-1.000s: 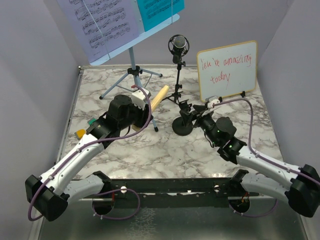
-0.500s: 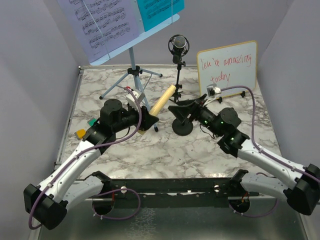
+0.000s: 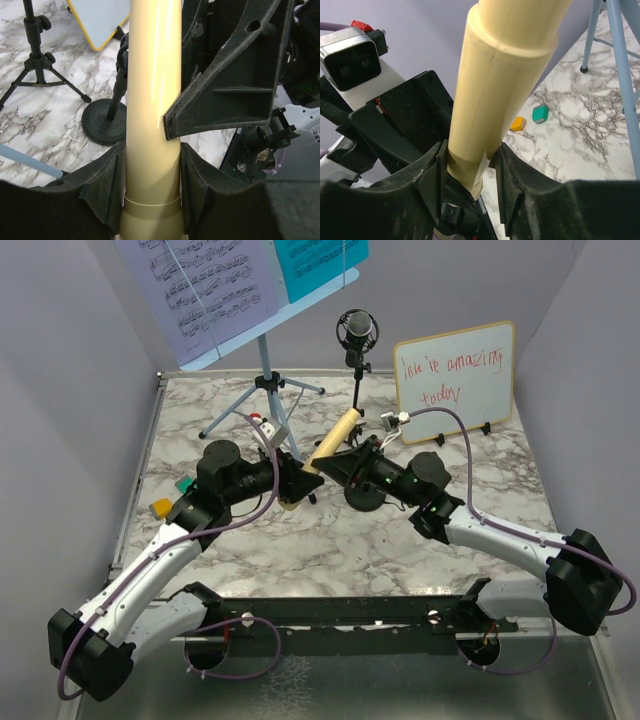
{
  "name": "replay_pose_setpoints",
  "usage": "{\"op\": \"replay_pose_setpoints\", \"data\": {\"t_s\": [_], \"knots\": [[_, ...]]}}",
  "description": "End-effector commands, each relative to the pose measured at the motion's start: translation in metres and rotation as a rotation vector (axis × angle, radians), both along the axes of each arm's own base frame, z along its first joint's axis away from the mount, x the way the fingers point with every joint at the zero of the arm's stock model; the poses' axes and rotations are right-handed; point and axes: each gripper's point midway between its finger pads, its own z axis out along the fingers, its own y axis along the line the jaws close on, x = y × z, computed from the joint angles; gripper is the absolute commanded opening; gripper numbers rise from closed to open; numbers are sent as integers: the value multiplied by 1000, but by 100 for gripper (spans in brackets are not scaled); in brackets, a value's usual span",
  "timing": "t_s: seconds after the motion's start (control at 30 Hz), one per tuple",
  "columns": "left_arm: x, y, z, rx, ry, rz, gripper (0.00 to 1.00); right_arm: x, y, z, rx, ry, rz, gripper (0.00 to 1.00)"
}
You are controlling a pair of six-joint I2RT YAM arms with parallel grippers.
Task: Pack up the instrument practice props
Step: Place the microphone at the center of the board.
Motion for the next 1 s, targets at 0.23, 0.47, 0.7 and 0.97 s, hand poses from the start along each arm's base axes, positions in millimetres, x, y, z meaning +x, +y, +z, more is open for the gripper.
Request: {"op": "replay_pose_setpoints", "data": {"t_s": [0.23, 0.47, 0.7, 0.97], "knots": [[-8, 6, 11, -14, -60, -5, 15, 2, -12, 43, 130, -62, -57, 1], [5, 41, 25, 12, -171, 197, 70, 15, -35, 64, 84, -97, -181, 0], [12, 81, 32, 21, -233, 394, 83, 43, -82, 91, 50, -78, -325, 0], [16, 120, 34, 36, -268, 591, 90, 89, -189, 77, -19, 45, -639, 0]]}}
